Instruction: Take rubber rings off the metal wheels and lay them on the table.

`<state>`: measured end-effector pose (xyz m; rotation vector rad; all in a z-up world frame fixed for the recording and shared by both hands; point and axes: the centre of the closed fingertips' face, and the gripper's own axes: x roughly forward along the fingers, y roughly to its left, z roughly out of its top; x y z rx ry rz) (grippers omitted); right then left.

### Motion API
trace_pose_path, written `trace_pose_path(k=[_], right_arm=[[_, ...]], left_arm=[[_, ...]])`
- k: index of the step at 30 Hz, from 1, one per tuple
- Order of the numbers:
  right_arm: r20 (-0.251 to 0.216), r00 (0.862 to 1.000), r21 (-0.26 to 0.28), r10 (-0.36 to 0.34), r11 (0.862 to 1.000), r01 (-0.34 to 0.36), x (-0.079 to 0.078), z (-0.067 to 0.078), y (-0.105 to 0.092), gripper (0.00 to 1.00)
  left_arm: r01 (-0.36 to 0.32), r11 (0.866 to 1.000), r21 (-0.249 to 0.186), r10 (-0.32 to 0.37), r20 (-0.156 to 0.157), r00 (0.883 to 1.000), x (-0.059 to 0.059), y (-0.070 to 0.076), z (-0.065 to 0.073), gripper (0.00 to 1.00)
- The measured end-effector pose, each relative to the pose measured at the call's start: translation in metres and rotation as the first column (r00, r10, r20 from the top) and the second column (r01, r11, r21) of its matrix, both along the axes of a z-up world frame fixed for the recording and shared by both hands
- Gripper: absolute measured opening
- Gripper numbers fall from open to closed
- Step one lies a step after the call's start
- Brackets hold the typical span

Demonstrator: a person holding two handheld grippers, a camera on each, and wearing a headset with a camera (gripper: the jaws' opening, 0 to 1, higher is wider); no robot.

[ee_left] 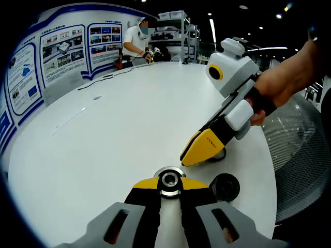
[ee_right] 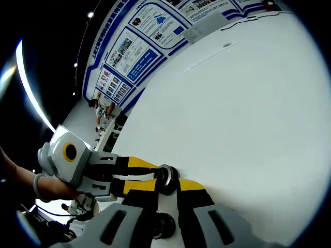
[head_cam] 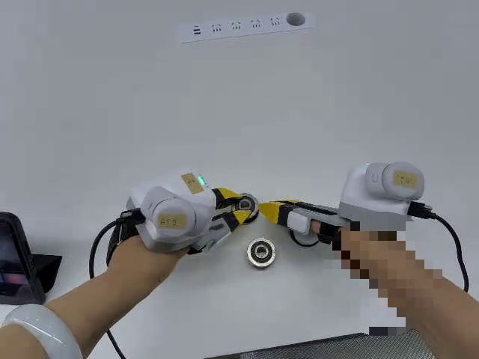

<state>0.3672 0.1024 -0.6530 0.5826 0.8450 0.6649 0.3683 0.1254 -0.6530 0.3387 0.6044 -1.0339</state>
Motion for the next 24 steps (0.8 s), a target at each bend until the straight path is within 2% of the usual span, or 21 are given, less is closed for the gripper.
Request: trace_pose_path(k=[13, 24], right_arm=[[-0.022, 1.000, 0.023, 0.008, 1.000, -0.007, 0.009, -0.007, 0.009, 0.16], [-0.049, 0.999, 0.046, 0.024, 0.999, -0.021, 0.007, -0.011, 0.014, 0.16]], left_arm=[[-0.005, 1.000, -0.011, 0.005, -0.002, 1.000, 0.000, 0.000, 0.001, 0.13], [-0.009, 1.000, -0.015, 0.009, -0.003, 1.000, 0.000, 0.000, 0.000, 0.13]])
